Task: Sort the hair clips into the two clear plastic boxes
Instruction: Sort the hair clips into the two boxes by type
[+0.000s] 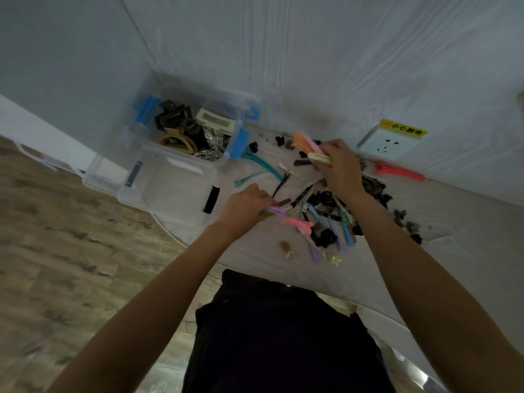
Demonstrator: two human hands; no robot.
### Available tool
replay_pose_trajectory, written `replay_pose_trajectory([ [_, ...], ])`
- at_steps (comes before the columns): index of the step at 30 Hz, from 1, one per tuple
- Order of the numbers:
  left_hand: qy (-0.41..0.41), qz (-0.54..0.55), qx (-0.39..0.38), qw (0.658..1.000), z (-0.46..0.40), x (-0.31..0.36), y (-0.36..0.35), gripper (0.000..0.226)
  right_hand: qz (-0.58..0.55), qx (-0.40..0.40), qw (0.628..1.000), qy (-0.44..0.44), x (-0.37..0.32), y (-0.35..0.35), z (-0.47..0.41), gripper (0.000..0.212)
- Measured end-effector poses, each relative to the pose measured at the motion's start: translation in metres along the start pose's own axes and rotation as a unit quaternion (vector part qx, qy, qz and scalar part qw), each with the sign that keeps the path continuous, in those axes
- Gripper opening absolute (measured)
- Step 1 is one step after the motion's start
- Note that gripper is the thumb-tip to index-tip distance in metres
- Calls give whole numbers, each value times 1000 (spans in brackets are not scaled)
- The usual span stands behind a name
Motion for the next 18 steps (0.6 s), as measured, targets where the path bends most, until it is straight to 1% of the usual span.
replay_pose_trajectory([
  [2, 5, -9, 47, 999, 4, 0, 22, 19, -51, 29, 998, -34, -6, 16, 12, 25],
  [4, 17, -27, 91, 995, 15, -2, 45, 28, -122, 34, 989, -78, -8, 25, 26, 13],
  [5, 32, -25, 109, 993, 23, -6, 58, 29, -157, 34, 983, -94, -11, 27, 31, 10],
  [7, 69, 4, 117, 991, 42, -22, 78, 32, -205, 29, 972, -113, -17, 27, 40, 13],
  [10, 162, 81, 79, 980, 80, -61, 106, 49, -251, -6, 961, -118, -48, 18, 45, 19],
  [11, 187, 98, 61, 976, 87, -71, 112, 49, -260, -18, 959, -114, -56, 16, 46, 21],
  [12, 209, 102, 44, 972, 93, -80, 116, 42, -263, -30, 959, -103, -65, 14, 46, 22],
  [14, 242, 75, 4, 967, 105, -100, 125, 25, -257, -55, 962, -72, -89, 5, 45, 21],
  [18, 270, 53, -63, 959, 102, -128, 122, 33, -242, -74, 967, -30, -125, -5, 37, 17],
])
Point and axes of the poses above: each hand's wrist, its own z-axis away from the middle knuckle, its own y-axis out of the back of the hand, x = y × z, the point moved 5 cm from there along -z, towards the middle knuckle, and after that the axes turned 7 degrees about z, right-handed, at the moved point
